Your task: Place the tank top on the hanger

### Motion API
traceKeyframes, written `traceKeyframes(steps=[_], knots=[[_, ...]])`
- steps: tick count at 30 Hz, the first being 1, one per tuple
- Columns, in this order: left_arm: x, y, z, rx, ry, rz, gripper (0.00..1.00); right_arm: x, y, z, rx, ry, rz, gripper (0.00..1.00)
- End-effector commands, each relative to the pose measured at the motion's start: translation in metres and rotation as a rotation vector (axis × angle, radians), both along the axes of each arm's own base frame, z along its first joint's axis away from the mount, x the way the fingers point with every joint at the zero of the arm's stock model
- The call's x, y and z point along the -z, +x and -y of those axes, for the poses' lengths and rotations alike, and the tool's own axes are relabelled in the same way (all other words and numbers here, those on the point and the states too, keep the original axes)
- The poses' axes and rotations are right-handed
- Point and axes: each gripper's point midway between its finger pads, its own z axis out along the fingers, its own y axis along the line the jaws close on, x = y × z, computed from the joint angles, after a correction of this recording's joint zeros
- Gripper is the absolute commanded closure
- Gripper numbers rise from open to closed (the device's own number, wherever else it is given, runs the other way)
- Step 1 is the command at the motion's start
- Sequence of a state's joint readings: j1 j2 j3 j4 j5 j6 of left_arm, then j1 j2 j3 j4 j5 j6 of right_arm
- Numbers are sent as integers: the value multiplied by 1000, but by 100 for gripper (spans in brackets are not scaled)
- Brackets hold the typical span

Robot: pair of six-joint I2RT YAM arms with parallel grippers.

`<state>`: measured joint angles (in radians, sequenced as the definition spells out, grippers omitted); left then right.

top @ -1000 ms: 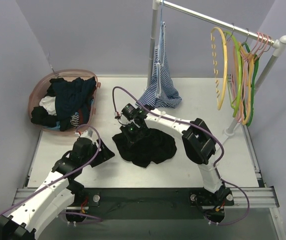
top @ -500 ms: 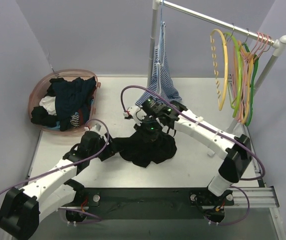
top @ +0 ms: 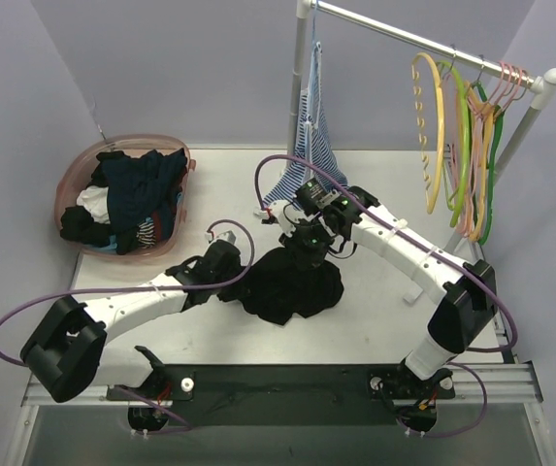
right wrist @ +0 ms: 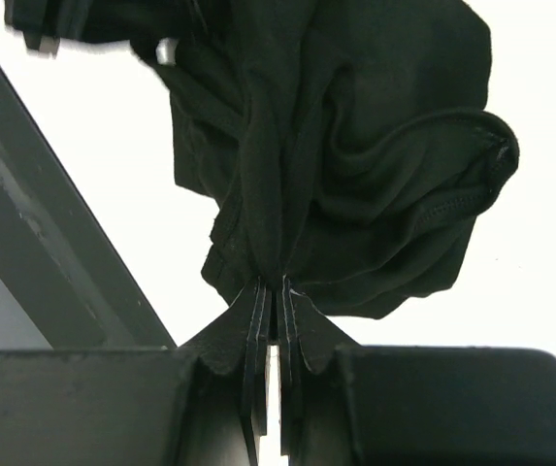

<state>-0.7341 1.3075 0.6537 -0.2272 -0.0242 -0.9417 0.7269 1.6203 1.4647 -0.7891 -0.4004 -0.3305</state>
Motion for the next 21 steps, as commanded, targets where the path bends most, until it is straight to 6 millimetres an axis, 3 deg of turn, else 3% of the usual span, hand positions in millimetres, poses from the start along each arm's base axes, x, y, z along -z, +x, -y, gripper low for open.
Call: traceKeyframes(steps=[1,2,4,10,12,16,19,21], knots=[[-20,4,-13,16,68,69,92,-43,-4,6,-68,47,67,100],[-39,7,-15,11,52,116,100,-48,-8,11,-87,42,59,100],[-58,4,-25,27,76,159,100,-62,-10,10,-149,76,76,100],[-188,-5,-59,26,-19,502,100,-127,-11,19,-263,188,210,100],[-237,-17,-68,31,-109,637,100,-152,-16,24,-269,231,254,100],[-310,-40,-82,64,-215,838,100,-189,-28,36,-249,328,304,100],[-352,-52,-89,84,-258,934,100,-215,-27,51,-185,410,347,100],[-356,-50,-85,101,-246,935,100,-222,-28,56,-161,429,360,100]])
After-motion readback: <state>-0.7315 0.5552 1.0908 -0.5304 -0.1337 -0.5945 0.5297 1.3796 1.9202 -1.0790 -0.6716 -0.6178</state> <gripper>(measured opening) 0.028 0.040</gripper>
